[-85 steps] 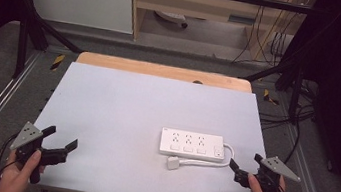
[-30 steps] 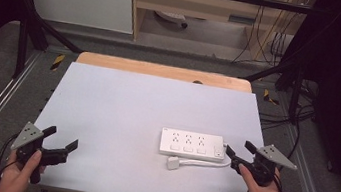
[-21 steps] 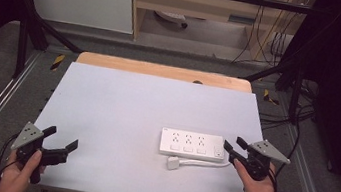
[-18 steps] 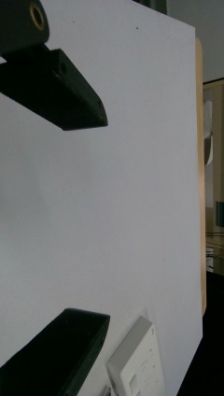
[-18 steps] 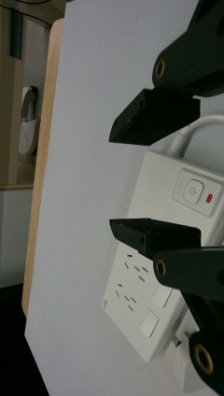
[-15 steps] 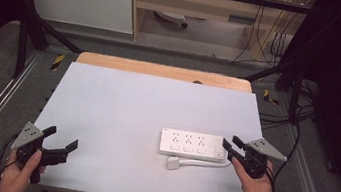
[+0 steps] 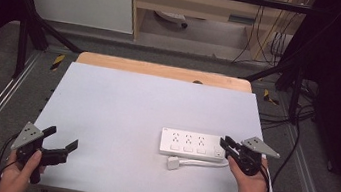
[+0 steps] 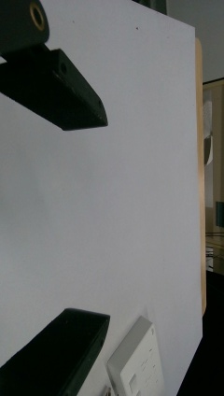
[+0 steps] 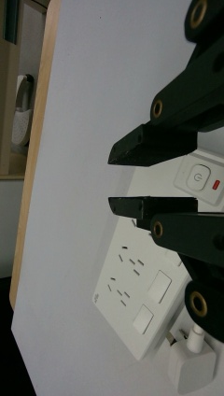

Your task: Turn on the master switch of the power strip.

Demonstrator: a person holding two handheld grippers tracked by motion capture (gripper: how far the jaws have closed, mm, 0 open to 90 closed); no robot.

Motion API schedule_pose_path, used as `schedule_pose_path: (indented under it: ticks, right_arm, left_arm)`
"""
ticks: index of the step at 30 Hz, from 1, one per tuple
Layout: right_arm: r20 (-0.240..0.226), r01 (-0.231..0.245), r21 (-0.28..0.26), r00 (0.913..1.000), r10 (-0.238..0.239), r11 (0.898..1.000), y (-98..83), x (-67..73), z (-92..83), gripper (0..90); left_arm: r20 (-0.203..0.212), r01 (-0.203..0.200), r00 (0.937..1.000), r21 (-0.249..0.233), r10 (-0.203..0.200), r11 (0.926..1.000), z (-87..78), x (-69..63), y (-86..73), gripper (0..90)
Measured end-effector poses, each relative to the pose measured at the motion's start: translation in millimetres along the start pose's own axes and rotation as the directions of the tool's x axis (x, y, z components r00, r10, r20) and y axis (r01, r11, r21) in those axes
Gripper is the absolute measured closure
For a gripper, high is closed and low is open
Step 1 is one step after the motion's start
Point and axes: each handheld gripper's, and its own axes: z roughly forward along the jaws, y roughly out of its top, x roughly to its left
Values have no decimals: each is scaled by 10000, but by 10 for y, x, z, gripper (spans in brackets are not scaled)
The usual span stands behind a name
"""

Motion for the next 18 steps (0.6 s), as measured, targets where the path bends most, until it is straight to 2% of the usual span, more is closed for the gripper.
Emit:
schedule_pose_path:
  ticks: [10, 18]
  right_arm:
    - [-56, -33, 117, 10000, 34, 9999, -44, -6, 34, 861]
    - [-247, -27, 314, 9997, 35, 9995, -59, 29, 67, 894]
  left_arm:
    - [0, 16, 10000, -6, -16, 10000, -2, 0, 0, 57]
    - [-20, 8, 10000, -19, -8, 10000, -3, 1, 0, 56]
